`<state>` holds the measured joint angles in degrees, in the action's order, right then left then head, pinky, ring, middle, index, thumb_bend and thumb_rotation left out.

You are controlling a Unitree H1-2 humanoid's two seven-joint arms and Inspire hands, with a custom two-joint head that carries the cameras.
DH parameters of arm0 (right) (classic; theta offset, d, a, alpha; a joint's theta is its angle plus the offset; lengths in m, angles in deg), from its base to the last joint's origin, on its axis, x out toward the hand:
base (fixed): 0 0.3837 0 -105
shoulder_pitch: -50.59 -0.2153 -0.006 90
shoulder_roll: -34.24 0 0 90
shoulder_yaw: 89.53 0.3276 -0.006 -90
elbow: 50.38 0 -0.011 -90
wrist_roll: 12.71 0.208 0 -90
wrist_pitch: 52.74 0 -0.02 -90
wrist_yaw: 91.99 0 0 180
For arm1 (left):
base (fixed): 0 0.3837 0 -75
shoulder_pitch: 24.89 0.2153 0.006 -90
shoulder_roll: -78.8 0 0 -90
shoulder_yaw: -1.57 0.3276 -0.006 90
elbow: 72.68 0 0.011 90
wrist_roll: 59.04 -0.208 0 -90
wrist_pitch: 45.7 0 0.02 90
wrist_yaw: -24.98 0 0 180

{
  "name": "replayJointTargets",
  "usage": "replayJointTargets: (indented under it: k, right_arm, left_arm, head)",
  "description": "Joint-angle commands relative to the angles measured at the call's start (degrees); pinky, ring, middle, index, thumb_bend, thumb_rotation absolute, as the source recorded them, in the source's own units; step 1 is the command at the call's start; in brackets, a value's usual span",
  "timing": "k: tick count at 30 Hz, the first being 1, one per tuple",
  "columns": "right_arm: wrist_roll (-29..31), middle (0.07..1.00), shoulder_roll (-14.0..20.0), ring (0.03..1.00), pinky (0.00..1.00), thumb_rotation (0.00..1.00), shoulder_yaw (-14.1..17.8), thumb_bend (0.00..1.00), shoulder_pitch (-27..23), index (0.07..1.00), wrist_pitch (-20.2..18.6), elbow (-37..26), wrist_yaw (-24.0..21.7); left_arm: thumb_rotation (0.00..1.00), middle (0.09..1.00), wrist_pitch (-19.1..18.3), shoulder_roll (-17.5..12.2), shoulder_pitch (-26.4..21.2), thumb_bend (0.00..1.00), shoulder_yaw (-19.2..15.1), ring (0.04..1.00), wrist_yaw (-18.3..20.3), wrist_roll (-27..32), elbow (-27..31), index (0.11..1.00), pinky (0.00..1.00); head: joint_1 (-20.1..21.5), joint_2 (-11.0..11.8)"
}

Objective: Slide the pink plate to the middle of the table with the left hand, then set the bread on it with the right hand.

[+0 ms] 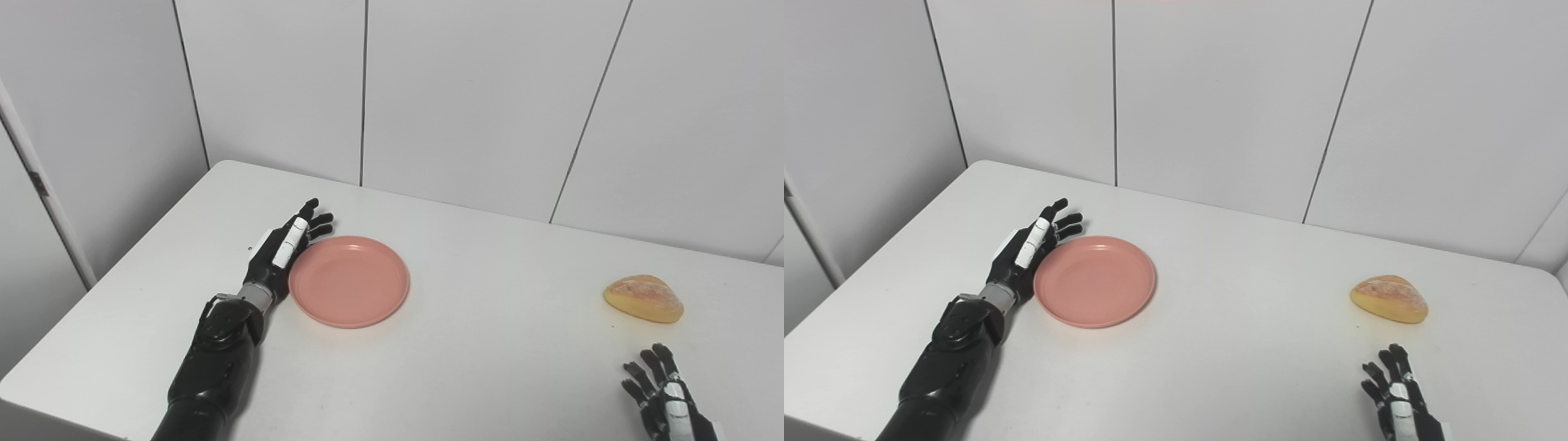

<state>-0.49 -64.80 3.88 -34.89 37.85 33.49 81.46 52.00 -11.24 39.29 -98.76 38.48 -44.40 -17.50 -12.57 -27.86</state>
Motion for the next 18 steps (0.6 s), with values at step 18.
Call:
replayJointTargets:
  k: [18]
  right_arm:
    - [-2.18, 0.939, -1.43, 0.885, 0.88, 0.85, -1.33, 0.77, 1.47, 0.936, -1.82, -1.44, 0.78]
  left_arm:
    - [0.84, 0.874, -2.84, 6.67, 1.75, 0.80, 2.64, 0.876, -3.26, -1.13, 6.04, 0.950, 0.79]
  head:
    - [6.92, -3.31]
